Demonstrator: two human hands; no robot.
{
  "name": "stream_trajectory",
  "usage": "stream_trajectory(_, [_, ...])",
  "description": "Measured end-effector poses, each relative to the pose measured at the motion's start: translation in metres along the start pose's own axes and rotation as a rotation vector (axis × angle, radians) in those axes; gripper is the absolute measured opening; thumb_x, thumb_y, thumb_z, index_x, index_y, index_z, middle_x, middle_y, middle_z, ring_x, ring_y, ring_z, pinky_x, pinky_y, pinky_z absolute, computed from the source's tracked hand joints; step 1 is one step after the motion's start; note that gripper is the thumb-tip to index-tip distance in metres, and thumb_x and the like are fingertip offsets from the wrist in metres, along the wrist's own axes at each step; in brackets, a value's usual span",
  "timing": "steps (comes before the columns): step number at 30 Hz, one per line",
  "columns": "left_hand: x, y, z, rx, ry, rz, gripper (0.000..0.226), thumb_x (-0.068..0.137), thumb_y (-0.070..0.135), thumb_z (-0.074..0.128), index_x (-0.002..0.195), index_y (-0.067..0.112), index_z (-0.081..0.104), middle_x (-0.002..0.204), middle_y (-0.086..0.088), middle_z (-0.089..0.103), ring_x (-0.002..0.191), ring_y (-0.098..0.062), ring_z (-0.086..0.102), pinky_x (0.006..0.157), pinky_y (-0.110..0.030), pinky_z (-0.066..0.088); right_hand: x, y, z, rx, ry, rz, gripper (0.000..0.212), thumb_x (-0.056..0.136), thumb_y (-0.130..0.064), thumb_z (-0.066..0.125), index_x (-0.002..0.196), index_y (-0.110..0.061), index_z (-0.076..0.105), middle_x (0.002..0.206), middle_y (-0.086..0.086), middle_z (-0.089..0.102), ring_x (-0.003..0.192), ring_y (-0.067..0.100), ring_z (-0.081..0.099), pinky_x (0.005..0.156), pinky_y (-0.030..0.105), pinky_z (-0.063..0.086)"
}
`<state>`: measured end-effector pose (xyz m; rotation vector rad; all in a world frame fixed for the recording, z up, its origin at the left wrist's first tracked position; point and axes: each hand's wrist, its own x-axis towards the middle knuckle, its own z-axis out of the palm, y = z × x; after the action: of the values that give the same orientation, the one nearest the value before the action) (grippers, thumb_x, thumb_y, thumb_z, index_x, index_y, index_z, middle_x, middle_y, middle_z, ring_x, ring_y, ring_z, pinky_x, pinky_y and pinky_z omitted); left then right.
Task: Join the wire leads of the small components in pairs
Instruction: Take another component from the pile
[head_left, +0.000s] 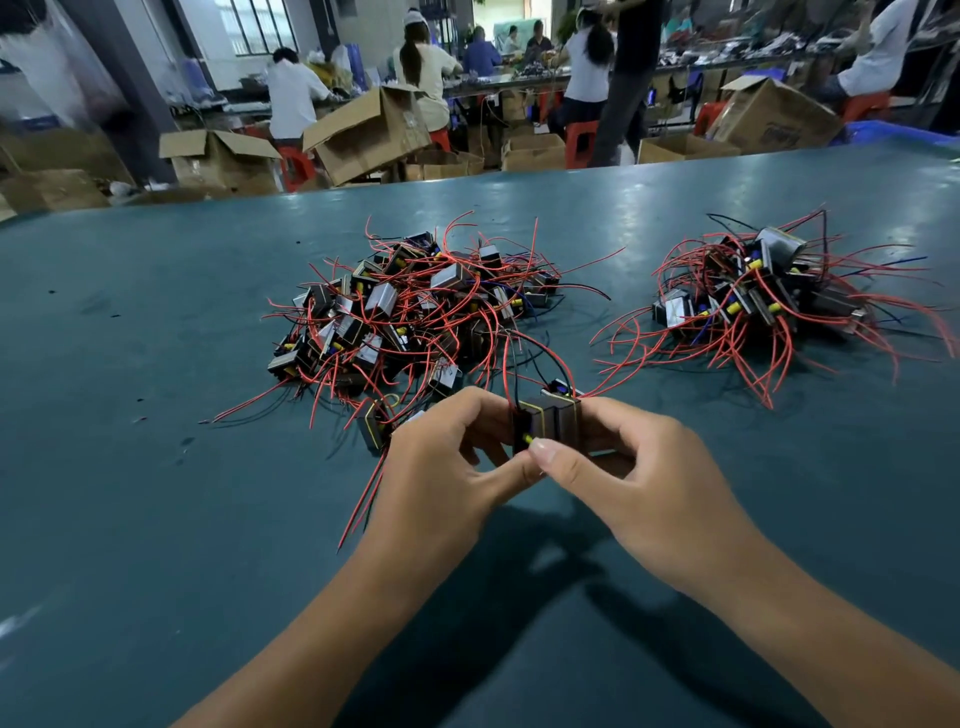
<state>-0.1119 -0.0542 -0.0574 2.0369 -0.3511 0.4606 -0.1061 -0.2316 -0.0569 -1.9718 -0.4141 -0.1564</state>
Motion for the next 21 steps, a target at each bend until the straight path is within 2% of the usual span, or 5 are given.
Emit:
stream_trajectory(2, [-0.002, 0.002, 0.001, 0.127, 0.03, 0.076, 0.02, 0.078, 0.023, 0.085, 0.088, 0.02, 0.068, 0.077, 0.014, 0.066, 0.076, -0.008, 0.06, 0.068, -0.015, 0.043, 0.0, 0.0, 0.0, -0.02, 0.02, 0.011, 0.028, 0.077, -0.056, 0.064, 0.096, -0.036, 0.07, 0.087, -0.023, 0.073, 0.084, -0.004, 0.067, 0.077, 0.024, 0.052])
stream_trajectory(4, [-0.003, 0.004, 0.003, 0.192, 0.041, 0.1, 0.022, 0.077, 0.026, 0.084, 0.087, 0.017, 0.067, 0.077, 0.013, 0.065, 0.078, -0.009, 0.06, 0.073, -0.022, 0.045, 0.0, 0.0, -0.001, -0.041, 0.025, 0.016, 0.027, 0.076, -0.055, 0.064, 0.094, -0.036, 0.07, 0.085, -0.022, 0.072, 0.084, -0.003, 0.067, 0.076, 0.024, 0.052])
stream_trajectory(8, [-0.004, 0.008, 0.005, 0.26, 0.029, 0.11, 0.029, 0.073, 0.04, 0.076, 0.084, 0.015, 0.065, 0.076, 0.013, 0.064, 0.084, -0.003, 0.057, 0.08, -0.028, 0.041, 0.001, 0.001, 0.002, -0.075, 0.057, 0.007, 0.017, 0.081, -0.048, 0.067, 0.082, -0.031, 0.068, 0.077, -0.018, 0.071, 0.076, -0.001, 0.065, 0.066, 0.013, 0.046])
stream_trajectory(15, [-0.003, 0.004, 0.003, 0.189, -0.049, 0.062, 0.039, 0.076, 0.065, 0.067, 0.097, 0.033, 0.063, 0.09, 0.021, 0.065, 0.093, -0.001, 0.061, 0.088, -0.034, 0.043, 0.011, -0.002, -0.012, -0.132, 0.146, 0.03, 0.017, 0.081, -0.041, 0.067, 0.08, -0.025, 0.071, 0.064, -0.012, 0.068, 0.058, 0.0, 0.058, 0.056, 0.016, 0.043])
stream_trajectory(21, [0.0, -0.007, -0.002, 0.172, -0.072, -0.006, 0.025, 0.089, 0.052, 0.066, 0.098, 0.028, 0.066, 0.096, 0.023, 0.064, 0.092, -0.006, 0.062, 0.096, -0.048, 0.044, 0.04, -0.012, -0.085, -0.417, 0.345, 0.047, 0.031, 0.08, -0.05, 0.067, 0.079, -0.02, 0.072, 0.056, -0.008, 0.062, 0.053, 0.004, 0.055, 0.045, 0.012, 0.036])
